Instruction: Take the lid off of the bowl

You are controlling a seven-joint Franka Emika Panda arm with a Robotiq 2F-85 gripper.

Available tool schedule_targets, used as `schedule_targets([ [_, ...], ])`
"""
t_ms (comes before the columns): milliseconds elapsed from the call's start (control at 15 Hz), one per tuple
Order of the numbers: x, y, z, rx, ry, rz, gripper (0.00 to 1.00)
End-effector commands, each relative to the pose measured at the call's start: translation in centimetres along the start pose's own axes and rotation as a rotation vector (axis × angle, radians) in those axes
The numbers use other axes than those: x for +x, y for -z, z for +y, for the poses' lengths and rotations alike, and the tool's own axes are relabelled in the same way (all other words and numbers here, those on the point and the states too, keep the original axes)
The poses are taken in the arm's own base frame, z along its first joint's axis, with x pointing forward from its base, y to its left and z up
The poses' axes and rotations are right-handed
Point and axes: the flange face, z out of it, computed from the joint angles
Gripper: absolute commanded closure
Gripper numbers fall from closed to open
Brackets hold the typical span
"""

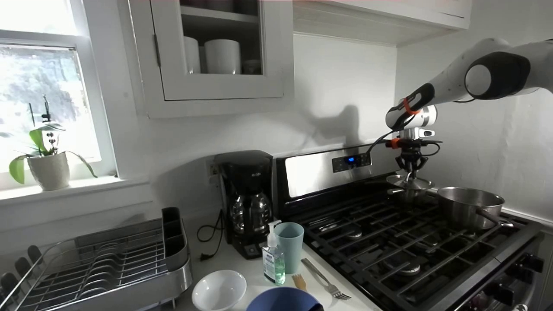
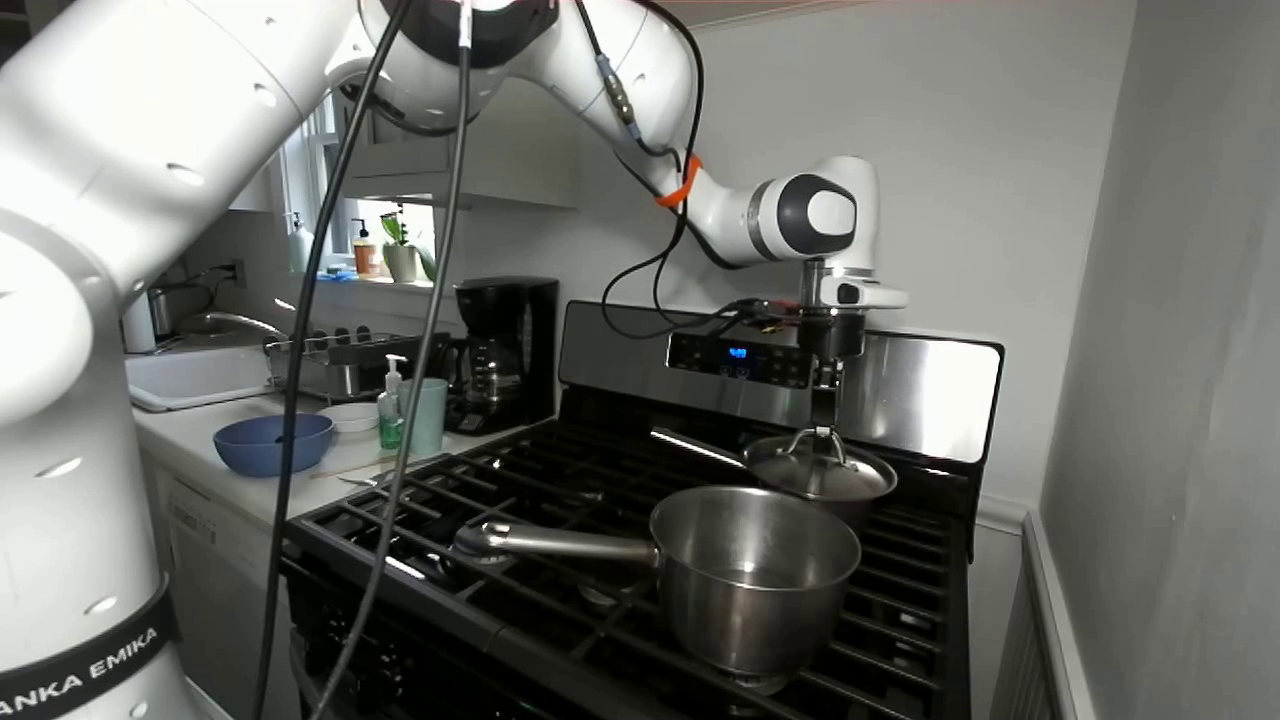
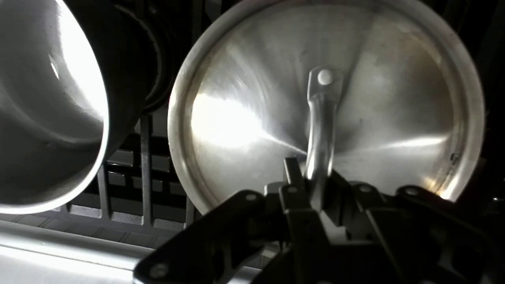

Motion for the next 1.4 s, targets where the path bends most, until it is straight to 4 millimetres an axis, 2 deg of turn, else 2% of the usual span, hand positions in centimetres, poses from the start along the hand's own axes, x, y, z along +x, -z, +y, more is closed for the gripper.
schedule_targets([
  [0,0.8,0.1,-0.5,0.021,-0.023,-0.015,0.96],
  [67,0.8,0.1,-0.4,0.013,-0.021,-0.018,0.60],
  [200,0.9,0.1,-0.3,0.008,-0.021,-0.017,0.53],
  [400,0.9,1.5,0.2,0.015,-0.005,-0.029,0.33],
  [533,0.5,3.3,1.0,0.019,0.044,-0.052,0.18],
  [667,-0.5,5.8,2.6,0.020,0.161,-0.063,0.04],
  [800,-1.4,8.4,4.3,0.032,0.290,-0.027,0.00],
  [1000,-3.1,12.1,7.8,0.059,0.460,-0.010,0.00],
  [1133,-4.2,13.8,10.3,0.073,0.571,-0.009,0.00],
  [1333,-5.9,15.3,14.4,0.086,0.737,0.006,0.00],
])
